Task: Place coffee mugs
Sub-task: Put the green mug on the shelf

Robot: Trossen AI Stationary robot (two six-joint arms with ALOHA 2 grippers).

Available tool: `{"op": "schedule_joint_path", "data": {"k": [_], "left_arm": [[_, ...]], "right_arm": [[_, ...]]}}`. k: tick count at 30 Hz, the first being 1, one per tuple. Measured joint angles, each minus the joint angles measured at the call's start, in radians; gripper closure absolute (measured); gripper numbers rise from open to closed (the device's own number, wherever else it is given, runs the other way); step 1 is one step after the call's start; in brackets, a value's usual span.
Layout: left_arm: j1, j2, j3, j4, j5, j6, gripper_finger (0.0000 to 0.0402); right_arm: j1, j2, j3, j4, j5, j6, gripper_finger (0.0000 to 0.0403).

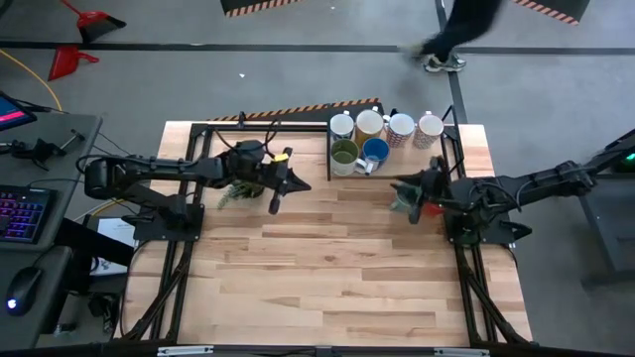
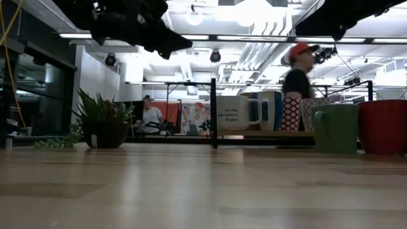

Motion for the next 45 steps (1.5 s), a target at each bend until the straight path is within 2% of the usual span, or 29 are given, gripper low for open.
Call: {"op": "schedule_joint_path", "data": {"k": [3,7,14,20,23,26,29,33,38,42,45], "left_arm": [[-0.006,0.000,0.000,0.054,0.021,-0.079,0.0401],[-0.015,0.000,0.000,0.076,0.047,-0.109,0.0402],[-0.019,0.000,0.000,0.089,0.044,0.010,0.0401],[-0.022,0.000,0.000,0.107,0.043,-0.009,0.0402],[-0.031,0.000,0.000,0.101,0.043,0.001,0.0401],[-0.044,0.000,0.000,0.102,0.043,-0.015,0.0401],[-0.064,0.000,0.000,0.099,0.043,-0.006,0.0399],[-0.073,0.000,0.000,0.083,0.044,-0.005,0.0387],[-0.049,0.010,0.000,0.045,0.043,0.003,0.0371],[-0.032,0.038,0.001,0.052,0.043,0.000,0.0364],[-0.030,0.059,0.001,0.051,0.043,-0.008,0.0359]], "right_arm": [[-0.012,0.008,0.000,-0.001,0.063,0.099,0.0308],[-0.016,0.018,0.001,-0.001,0.058,0.110,0.0308],[-0.016,0.031,0.001,-0.038,-0.086,-0.044,0.0308],[-0.016,0.030,0.001,-0.023,-0.123,-0.039,0.0308],[-0.016,0.030,0.001,-0.023,-0.093,-0.031,0.0308],[-0.026,0.030,0.002,-0.033,-0.006,-0.044,0.0308],[-0.068,0.032,0.057,-0.150,0.028,0.000,0.0308],[-0.156,0.038,0.186,-0.414,0.034,0.122,0.0308],[-0.268,0.098,0.330,-0.696,-0.078,0.262,0.0308],[-0.340,0.187,0.401,-0.853,-0.158,0.337,0.0308],[-0.377,0.255,0.423,-0.906,-0.176,0.347,0.0308]]}}
